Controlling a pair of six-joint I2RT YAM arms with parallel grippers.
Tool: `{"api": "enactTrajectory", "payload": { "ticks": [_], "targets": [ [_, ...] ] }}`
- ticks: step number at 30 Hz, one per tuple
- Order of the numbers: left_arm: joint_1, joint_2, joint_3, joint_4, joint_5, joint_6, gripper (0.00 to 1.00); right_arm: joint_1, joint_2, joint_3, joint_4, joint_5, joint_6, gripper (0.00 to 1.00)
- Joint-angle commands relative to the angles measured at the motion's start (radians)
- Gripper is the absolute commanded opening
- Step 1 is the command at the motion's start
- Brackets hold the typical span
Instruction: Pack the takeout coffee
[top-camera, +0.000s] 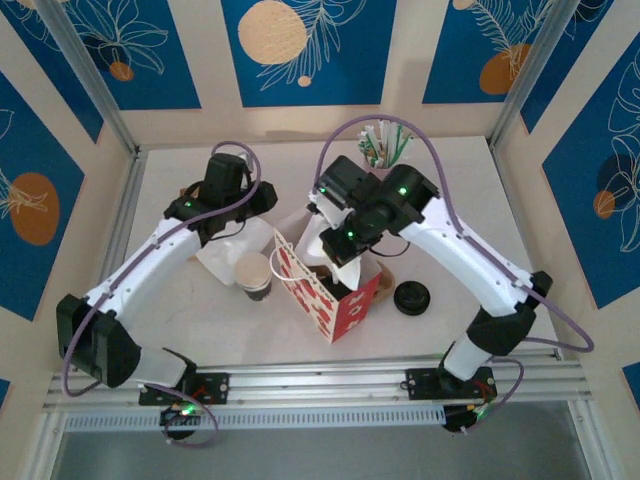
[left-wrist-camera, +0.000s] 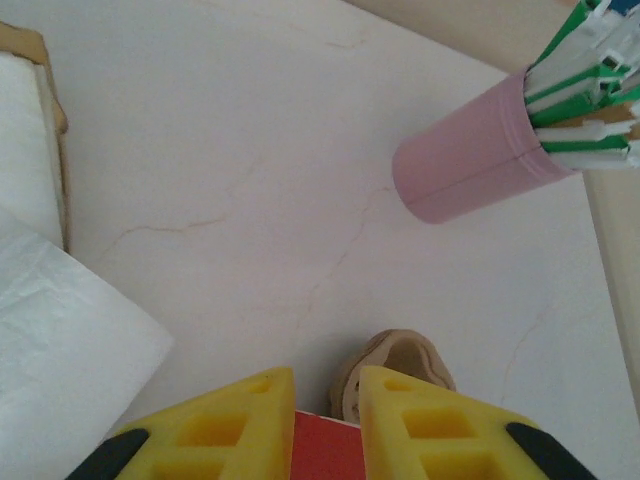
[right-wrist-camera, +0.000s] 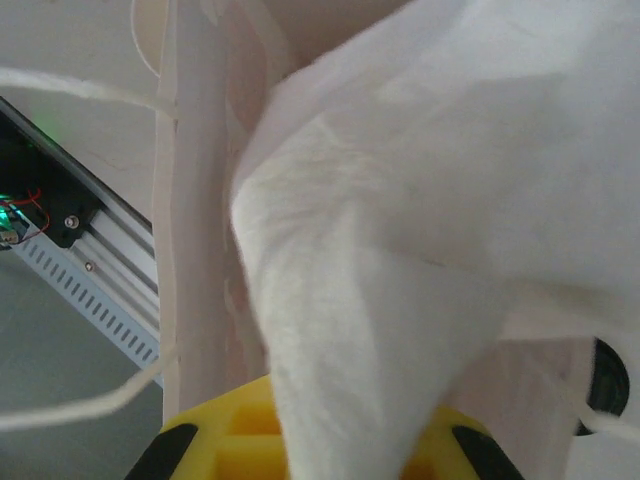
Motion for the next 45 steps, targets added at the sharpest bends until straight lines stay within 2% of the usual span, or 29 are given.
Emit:
{"api": "enactTrajectory", "payload": {
  "ticks": [1, 9, 26, 32, 45],
  "targets": [
    [-0.013, 0.014, -0.024, 0.098, 0.066, 0.021, 0.22, 0.005, 0.032, 0.033, 0.020, -0.099, -0.018, 0.00],
    [-0.029, 0.013, -0.082, 0.161, 0.121, 0.011, 0.21, -0.010, 0.106, 0.026, 0.092, -0.139, -0.035, 0.00],
    [-0.046, 0.004, -0.098, 0.178, 0.141, 0.013, 0.21, 0.033, 0.124, -0.063, 0.294, -0.056, -0.062, 0.00],
    [-0.048, 0.010, -0.090, 0.181, 0.144, 0.015, 0.21, 0.037, 0.140, -0.125, 0.353, 0.021, -0.065, 0.00],
    [-0.048, 0.001, -0.090, 0.177, 0.147, 0.017, 0.21, 0.039, 0.141, -0.288, 0.510, -0.034, -0.034, 0.00]
  ]
}}
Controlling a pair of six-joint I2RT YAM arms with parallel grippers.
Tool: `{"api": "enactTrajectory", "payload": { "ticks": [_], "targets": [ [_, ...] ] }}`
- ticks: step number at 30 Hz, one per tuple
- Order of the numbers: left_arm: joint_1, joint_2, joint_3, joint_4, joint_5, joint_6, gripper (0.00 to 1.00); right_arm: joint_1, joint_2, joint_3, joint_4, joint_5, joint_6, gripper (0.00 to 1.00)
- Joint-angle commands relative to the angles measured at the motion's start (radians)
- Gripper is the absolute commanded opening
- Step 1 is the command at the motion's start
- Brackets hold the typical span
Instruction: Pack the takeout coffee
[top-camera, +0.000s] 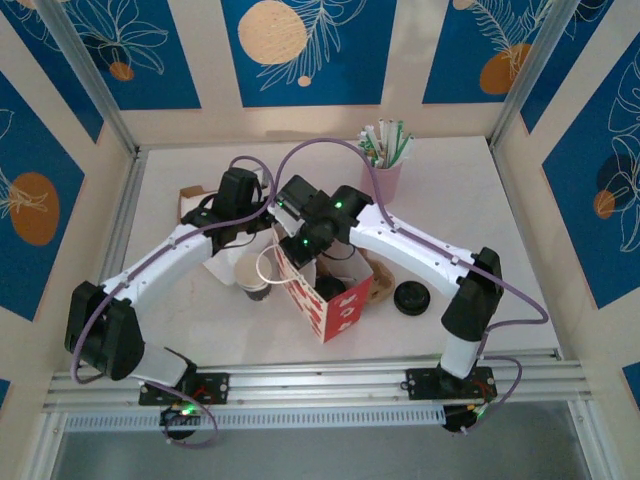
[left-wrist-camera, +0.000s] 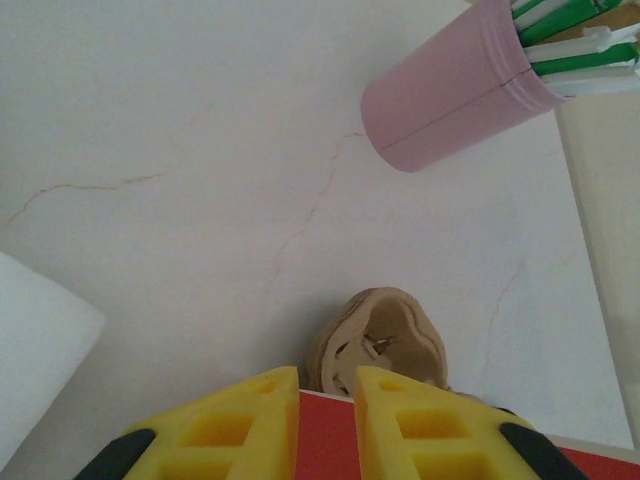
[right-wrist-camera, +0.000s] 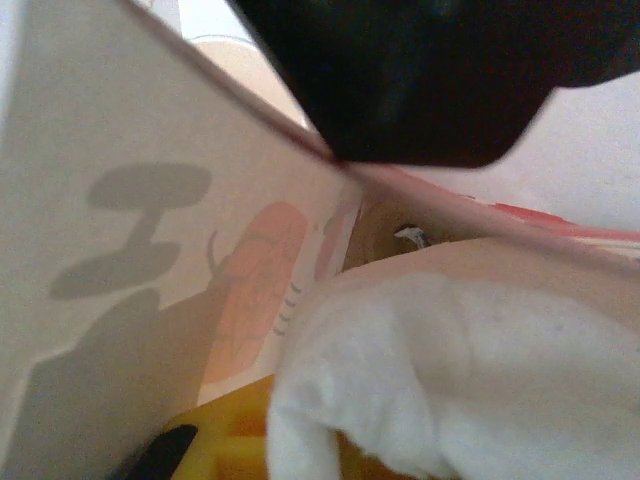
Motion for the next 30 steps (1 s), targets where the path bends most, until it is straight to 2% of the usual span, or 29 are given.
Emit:
{"api": "enactTrajectory", "payload": {
  "ticks": [1, 10, 12, 19, 30],
  "targets": [
    [-0.019, -0.024, 0.019, 0.047, 0.055, 0.017, 0.21, 0.012, 0.028, -0.054, 0.058, -0.021, 0.018, 0.00],
    [-0.018, -0.038, 0.020, 0.041, 0.032, 0.023, 0.22, 0.029, 0.003, -0.129, 0.109, 0.025, 0.053, 0.01],
    [-0.018, -0.043, 0.022, 0.037, 0.030, 0.024, 0.22, 0.031, -0.020, -0.143, 0.123, 0.036, 0.055, 0.09],
    [-0.017, -0.069, 0.030, 0.015, -0.004, 0.033, 0.23, 0.023, -0.060, -0.144, 0.136, 0.043, 0.057, 0.25],
    [-0.015, -0.170, 0.022, -0.041, -0.078, 0.043, 0.25, 0.024, -0.126, -0.168, 0.142, 0.059, 0.094, 0.45]
  ]
}}
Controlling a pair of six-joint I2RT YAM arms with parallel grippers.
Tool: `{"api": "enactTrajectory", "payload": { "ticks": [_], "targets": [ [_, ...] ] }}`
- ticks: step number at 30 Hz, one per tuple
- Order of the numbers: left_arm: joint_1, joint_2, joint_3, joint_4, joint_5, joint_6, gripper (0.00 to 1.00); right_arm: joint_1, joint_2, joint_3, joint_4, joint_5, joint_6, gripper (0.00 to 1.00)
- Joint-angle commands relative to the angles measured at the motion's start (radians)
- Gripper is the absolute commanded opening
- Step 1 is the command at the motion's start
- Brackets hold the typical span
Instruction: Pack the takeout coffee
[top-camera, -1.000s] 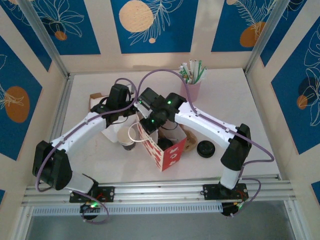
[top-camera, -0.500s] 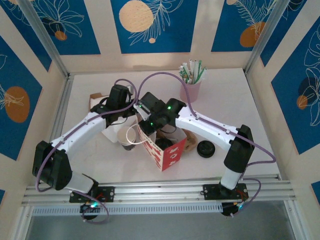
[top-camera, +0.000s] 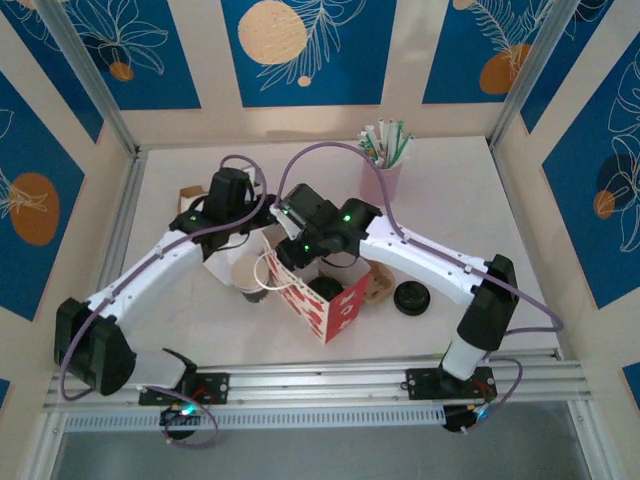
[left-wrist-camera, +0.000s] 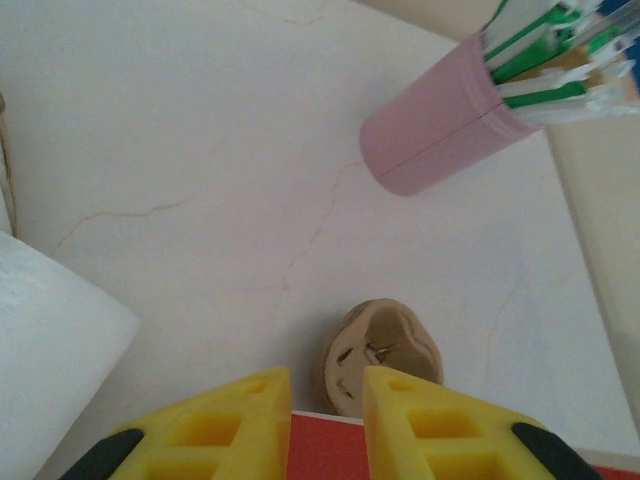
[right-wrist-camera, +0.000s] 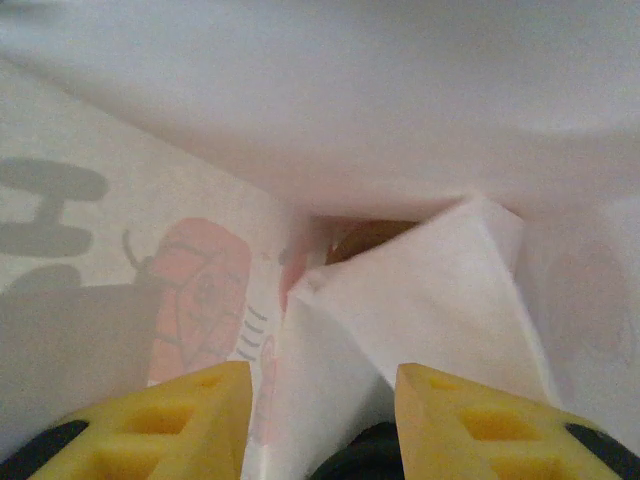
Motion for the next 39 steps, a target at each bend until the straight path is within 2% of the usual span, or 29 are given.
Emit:
{"api": "enactTrajectory", "payload": {
  "ticks": [1, 6, 8, 12, 17, 21, 26, 30, 35, 39],
  "targets": [
    [-0.013, -0.060, 0.023, -0.004, -0.025, 0.018, 0.25, 0.002, -0.023, -0.023, -0.024, 0.007, 0.033, 0.46],
    [-0.013, -0.107, 0.014, -0.048, -0.070, 0.023, 0.26, 0.004, -0.063, -0.017, -0.029, 0.021, 0.055, 0.53],
    [-0.014, -0.140, 0.006, -0.078, -0.096, 0.023, 0.30, 0.004, -0.077, -0.014, -0.027, 0.024, 0.061, 0.57],
    [-0.013, -0.231, -0.022, -0.175, -0.216, 0.019, 0.35, -0.001, -0.085, -0.023, -0.018, 0.031, 0.074, 0.57],
    [-0.008, -0.352, -0.067, -0.360, -0.385, -0.035, 0.61, -0.017, -0.059, -0.036, 0.009, 0.007, 0.093, 0.55],
    [0.004, -0.441, -0.137, -0.487, -0.442, -0.117, 0.70, -0.020, -0.013, -0.031, 0.015, -0.010, 0.096, 0.54],
    [0.039, -0.510, -0.270, -0.543, -0.423, -0.212, 0.83, -0.021, -0.005, 0.004, -0.010, -0.006, 0.100, 0.56],
    [0.117, -0.526, -0.369, -0.495, -0.347, -0.236, 0.91, -0.023, -0.050, 0.047, -0.037, -0.003, 0.092, 0.64],
    [0.251, -0.510, -0.463, -0.358, -0.195, -0.231, 0.92, -0.031, -0.114, 0.090, -0.068, -0.016, 0.086, 0.75],
    [0.319, -0.439, -0.508, -0.230, -0.093, -0.226, 0.86, -0.047, -0.176, 0.106, -0.073, -0.040, 0.090, 0.87]
  ]
}}
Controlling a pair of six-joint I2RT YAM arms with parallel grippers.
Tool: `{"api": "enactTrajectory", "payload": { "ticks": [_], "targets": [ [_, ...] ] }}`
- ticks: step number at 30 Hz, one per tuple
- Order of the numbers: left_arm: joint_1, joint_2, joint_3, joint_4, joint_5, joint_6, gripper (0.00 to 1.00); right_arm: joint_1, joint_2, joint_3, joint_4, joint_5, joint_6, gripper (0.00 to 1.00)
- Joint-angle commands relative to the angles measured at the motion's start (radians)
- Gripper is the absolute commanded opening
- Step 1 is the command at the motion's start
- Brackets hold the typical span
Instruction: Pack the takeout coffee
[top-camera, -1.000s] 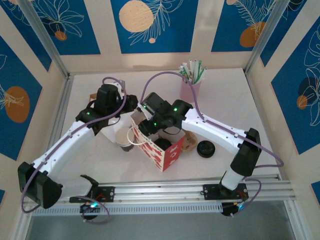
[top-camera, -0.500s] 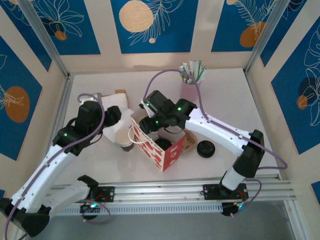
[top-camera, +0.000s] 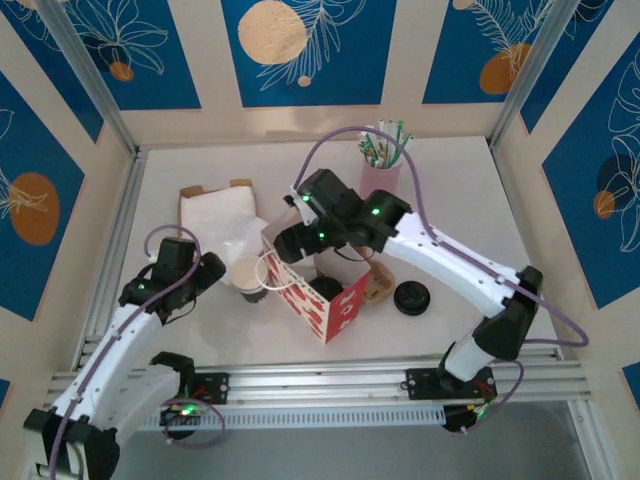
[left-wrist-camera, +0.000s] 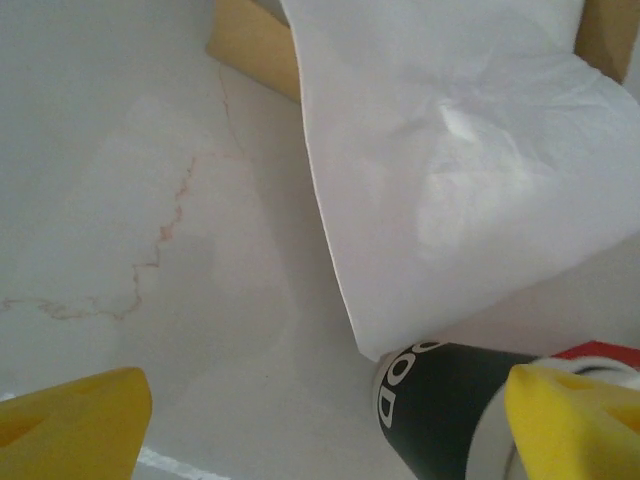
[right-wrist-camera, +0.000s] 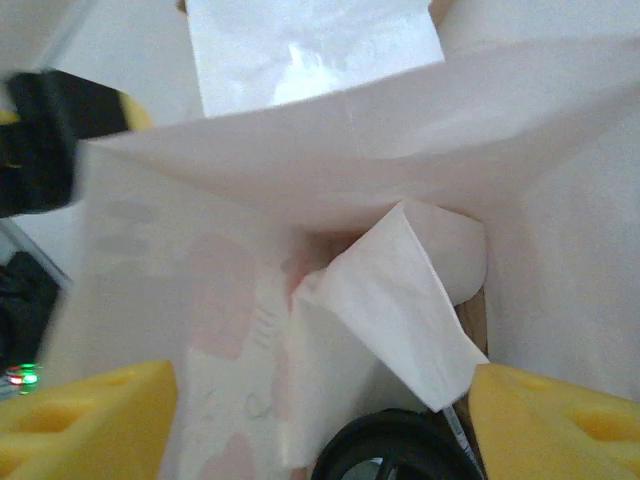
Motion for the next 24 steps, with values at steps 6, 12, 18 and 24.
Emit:
{"api": "enactTrajectory", "payload": {
  "ticks": [6, 12, 18, 24],
  "targets": [
    [0.081, 0.156, -0.035, 0.251, 0.153, 0.020, 0.81, -0.049, -0.140, 0.063, -0.027, -0.093, 0.009, 0.99],
    [0.128, 0.247, -0.065, 0.377, 0.199, 0.040, 0.75, -0.119, -0.221, 0.037, -0.014, -0.130, 0.022, 0.99],
    [0.164, 0.338, -0.073, 0.494, 0.243, 0.054, 0.67, -0.227, -0.290, -0.029, -0.012, -0.179, 0.034, 0.99],
    [0.185, 0.363, -0.070, 0.529, 0.249, 0.074, 0.42, -0.301, -0.335, -0.080, -0.018, -0.197, 0.031, 0.99]
  ]
}}
